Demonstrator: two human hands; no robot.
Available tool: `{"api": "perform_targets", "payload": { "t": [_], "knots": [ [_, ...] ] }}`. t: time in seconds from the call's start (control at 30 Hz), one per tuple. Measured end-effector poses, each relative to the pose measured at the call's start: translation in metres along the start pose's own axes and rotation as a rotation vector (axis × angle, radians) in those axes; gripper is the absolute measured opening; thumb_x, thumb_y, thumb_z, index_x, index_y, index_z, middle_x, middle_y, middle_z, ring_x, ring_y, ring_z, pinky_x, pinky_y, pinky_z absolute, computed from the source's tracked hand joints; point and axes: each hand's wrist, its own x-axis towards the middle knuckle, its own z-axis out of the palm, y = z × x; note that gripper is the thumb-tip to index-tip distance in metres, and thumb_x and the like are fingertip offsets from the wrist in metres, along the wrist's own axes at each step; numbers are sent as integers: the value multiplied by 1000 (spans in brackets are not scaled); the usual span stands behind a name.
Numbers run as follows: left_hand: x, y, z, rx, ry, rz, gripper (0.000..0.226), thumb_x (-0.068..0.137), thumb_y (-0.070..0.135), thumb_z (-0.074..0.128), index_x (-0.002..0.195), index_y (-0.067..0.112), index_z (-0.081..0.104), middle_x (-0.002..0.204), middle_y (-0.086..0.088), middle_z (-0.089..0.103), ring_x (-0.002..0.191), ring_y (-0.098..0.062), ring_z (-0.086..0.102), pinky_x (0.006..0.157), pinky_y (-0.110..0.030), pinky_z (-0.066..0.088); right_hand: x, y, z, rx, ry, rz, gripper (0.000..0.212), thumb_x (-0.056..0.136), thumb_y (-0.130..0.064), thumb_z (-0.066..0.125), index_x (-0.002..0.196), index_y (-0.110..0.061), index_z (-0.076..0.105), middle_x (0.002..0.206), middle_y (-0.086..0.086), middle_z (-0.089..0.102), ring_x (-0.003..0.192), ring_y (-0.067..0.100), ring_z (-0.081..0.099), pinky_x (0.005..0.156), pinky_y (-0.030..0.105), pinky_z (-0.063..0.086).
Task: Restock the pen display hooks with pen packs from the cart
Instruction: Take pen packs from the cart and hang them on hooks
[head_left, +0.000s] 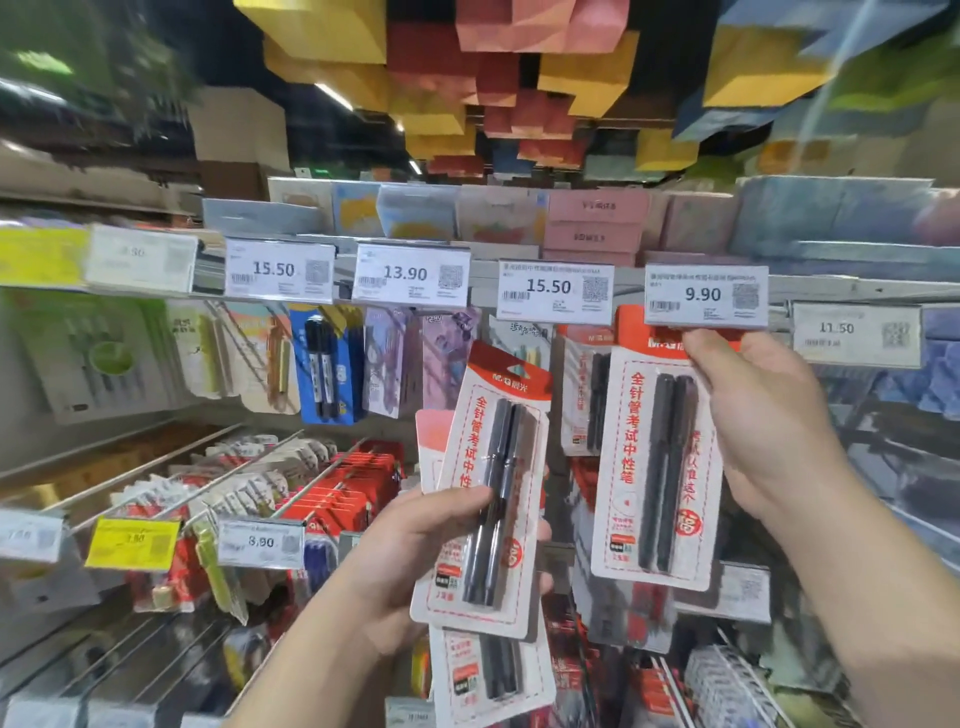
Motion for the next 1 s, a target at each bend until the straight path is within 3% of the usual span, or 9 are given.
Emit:
{"api": "perform_targets", "payload": {
  "t": [0.13, 0.23, 0.37, 0.43, 0.53, 0.7, 0.83, 0.9, 1.0],
  "knots": [
    [8, 7, -8, 47, -21, -20, 51, 76, 12, 80, 122, -5, 69, 108, -33, 68, 91, -47, 70, 107, -79, 35, 0, 5, 0, -5, 75, -17, 9, 101, -22, 62, 96, -16, 66, 93, 7, 79, 93, 31, 76, 94, 62, 56],
    [15, 9, -13, 50, -50, -7, 55, 75, 14, 83, 124, -6, 68, 111, -37, 66, 93, -48, 70, 105, -79, 37, 2, 9, 1, 7, 71, 31, 16, 101, -24, 60, 100, -9, 64, 89, 11, 78, 91, 36, 76, 90, 57, 58],
    [22, 9, -15, 40, -72, -14, 43, 76, 14, 77, 115, -3, 74, 107, -34, 70, 88, -45, 73, 99, -72, 46, 4, 9, 1, 83, 38, 66, 20, 104, -15, 56, 112, 2, 62, 87, 13, 77, 78, 26, 76, 76, 46, 58],
    [24, 10, -16, 46, -84, -18, 41, 75, 14, 76, 113, -2, 76, 106, -33, 71, 87, -44, 74, 98, -69, 49, 4, 12, -1, 129, 24, 69, 20, 106, -13, 51, 103, 1, 64, 86, 11, 78, 80, 23, 77, 79, 45, 60],
    [29, 12, -17, 43, -96, 0, 41, 73, 9, 79, 113, -2, 76, 105, -32, 72, 86, -44, 74, 88, -63, 59, 9, 19, -6, 174, 27, 112, 25, 107, -13, 49, 112, 4, 67, 99, 18, 78, 91, 30, 77, 89, 51, 59],
    [33, 13, -22, 42, -113, -6, 38, 72, 10, 81, 108, -2, 78, 101, -30, 73, 83, -43, 75, 77, -54, 64, 23, 30, -2, 112, 54, 180, 21, 103, -10, 54, 97, -2, 73, 90, 14, 79, 79, 27, 77, 88, 52, 59],
    [26, 13, -24, 32, -195, 8, 51, 63, 14, 93, 107, -4, 77, 99, -30, 73, 82, -41, 76, 72, -49, 64, 40, 39, 4, 79, 109, 182, 21, 99, -4, 60, 115, -8, 72, 105, 7, 79, 101, 27, 75, 99, 54, 55],
    [33, 16, -29, 95, -129, 7, 41, 69, 18, 88, 104, -2, 79, 97, -27, 75, 79, -38, 76, 74, -50, 64, 49, 45, 8, 57, 81, 176, 20, 100, -11, 62, 116, -14, 73, 104, 2, 80, 102, 27, 75, 96, 54, 57],
    [41, 19, -26, 370, 80, 69, 46, 68, 45, 85, 95, 9, 75, 80, -6, 79, 71, -16, 77, 91, -44, 60, 73, 68, 10, 11, 94, 164, 24, 98, -21, 67, 122, -21, 71, 109, -1, 78, 106, 25, 73, 98, 53, 56]
  ]
}}
